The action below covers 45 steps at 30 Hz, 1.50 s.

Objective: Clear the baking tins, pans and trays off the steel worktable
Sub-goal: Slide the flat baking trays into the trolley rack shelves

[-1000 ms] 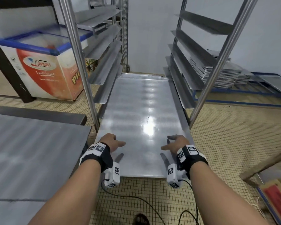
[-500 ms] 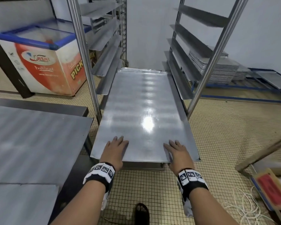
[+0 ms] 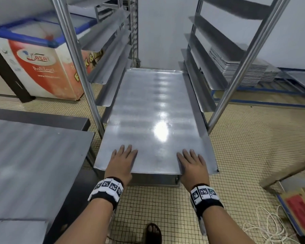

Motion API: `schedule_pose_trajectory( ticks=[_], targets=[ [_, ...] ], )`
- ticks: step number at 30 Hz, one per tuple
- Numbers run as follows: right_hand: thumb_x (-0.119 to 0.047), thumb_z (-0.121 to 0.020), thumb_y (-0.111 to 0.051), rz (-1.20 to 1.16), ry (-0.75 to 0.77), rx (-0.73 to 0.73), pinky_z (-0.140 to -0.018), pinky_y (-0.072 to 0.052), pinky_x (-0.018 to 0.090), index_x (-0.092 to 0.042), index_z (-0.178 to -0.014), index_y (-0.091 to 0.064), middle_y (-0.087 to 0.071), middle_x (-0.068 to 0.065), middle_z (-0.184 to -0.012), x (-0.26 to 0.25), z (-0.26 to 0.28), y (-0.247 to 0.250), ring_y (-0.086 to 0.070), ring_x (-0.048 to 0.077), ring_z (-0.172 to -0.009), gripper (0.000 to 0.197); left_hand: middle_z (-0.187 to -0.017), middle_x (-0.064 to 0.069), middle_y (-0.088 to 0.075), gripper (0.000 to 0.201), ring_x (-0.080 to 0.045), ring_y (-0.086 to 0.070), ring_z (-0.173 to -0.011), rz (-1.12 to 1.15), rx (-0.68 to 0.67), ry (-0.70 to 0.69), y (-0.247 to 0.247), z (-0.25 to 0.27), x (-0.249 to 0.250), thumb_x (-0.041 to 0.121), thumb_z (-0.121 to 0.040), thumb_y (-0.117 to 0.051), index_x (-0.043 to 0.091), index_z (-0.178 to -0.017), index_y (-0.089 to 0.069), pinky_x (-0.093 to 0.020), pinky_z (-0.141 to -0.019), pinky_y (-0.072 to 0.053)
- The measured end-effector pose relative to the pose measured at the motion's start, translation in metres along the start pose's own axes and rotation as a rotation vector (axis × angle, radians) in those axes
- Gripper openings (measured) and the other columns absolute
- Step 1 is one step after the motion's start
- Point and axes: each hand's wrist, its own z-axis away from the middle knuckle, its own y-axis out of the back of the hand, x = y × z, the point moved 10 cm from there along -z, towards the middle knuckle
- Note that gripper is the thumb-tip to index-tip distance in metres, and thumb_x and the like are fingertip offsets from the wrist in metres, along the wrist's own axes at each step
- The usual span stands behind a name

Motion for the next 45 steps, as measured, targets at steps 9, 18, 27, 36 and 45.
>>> schedule_pose_trajectory(
  ticks=[9, 18, 27, 36, 45],
  targets=[
    [-0.024, -0.071, -0.081, -0.002, 0.014, -0.003, -0.120, -0.021, 0.049, -0.025, -0.142, -0.044, -0.041, 0.000, -0.153, 0.017, -0.084, 0.005, -0.031, 0.030, -0.145, 0.080, -0.166, 0.000, -0.007, 0.099, -0.026, -0.007, -0.152, 0.007, 0.010, 0.034, 0.013, -0.084, -0.011, 0.015, -0.079, -0.076, 0.028, -0.156, -0.015, -0.042, -0.124, -0.004],
    [-0.027, -0.076, -0.078, -0.028, 0.036, 0.010, -0.121, -0.019, 0.047, -0.026, -0.145, -0.037, -0.035, -0.002, -0.155, 0.030, -0.156, 0.009, -0.026, 0.028, -0.147, 0.080, -0.165, 0.000, -0.016, 0.095, -0.025, -0.013, -0.152, 0.075, 0.034, 0.066, 0.031, -0.151, -0.020, -0.002, -0.074, -0.070, 0.029, -0.152, -0.026, -0.043, -0.124, -0.008],
    [-0.023, -0.075, -0.075, -0.029, 0.061, -0.002, -0.120, -0.020, 0.049, -0.026, -0.142, -0.038, -0.036, -0.003, -0.149, 0.036, -0.198, 0.011, -0.026, 0.026, -0.144, 0.077, -0.164, 0.001, -0.017, 0.095, -0.024, -0.013, -0.151, 0.062, -0.010, 0.062, 0.039, -0.193, -0.026, -0.004, -0.069, -0.072, 0.028, -0.148, -0.031, -0.043, -0.124, -0.008],
    [-0.020, -0.080, -0.071, -0.009, 0.012, -0.007, -0.119, -0.019, 0.049, -0.026, -0.143, -0.036, -0.032, -0.003, -0.153, 0.038, -0.219, 0.007, -0.021, 0.026, -0.146, 0.072, -0.164, -0.003, -0.019, 0.091, -0.025, -0.017, -0.150, 0.036, -0.036, 0.066, 0.044, -0.212, -0.028, -0.001, -0.071, -0.073, 0.027, -0.147, -0.031, -0.043, -0.123, -0.014],
    [-0.028, -0.087, -0.066, 0.060, -0.127, -0.110, -0.120, -0.013, 0.051, -0.020, -0.154, -0.016, -0.016, 0.010, -0.161, 0.026, -0.204, 0.001, -0.012, 0.032, -0.149, 0.084, -0.163, -0.009, -0.015, 0.089, -0.031, -0.019, -0.149, -0.164, -0.049, 0.123, 0.035, -0.174, -0.027, 0.028, -0.083, -0.070, 0.022, -0.154, -0.016, -0.045, -0.120, -0.022]
  ],
)
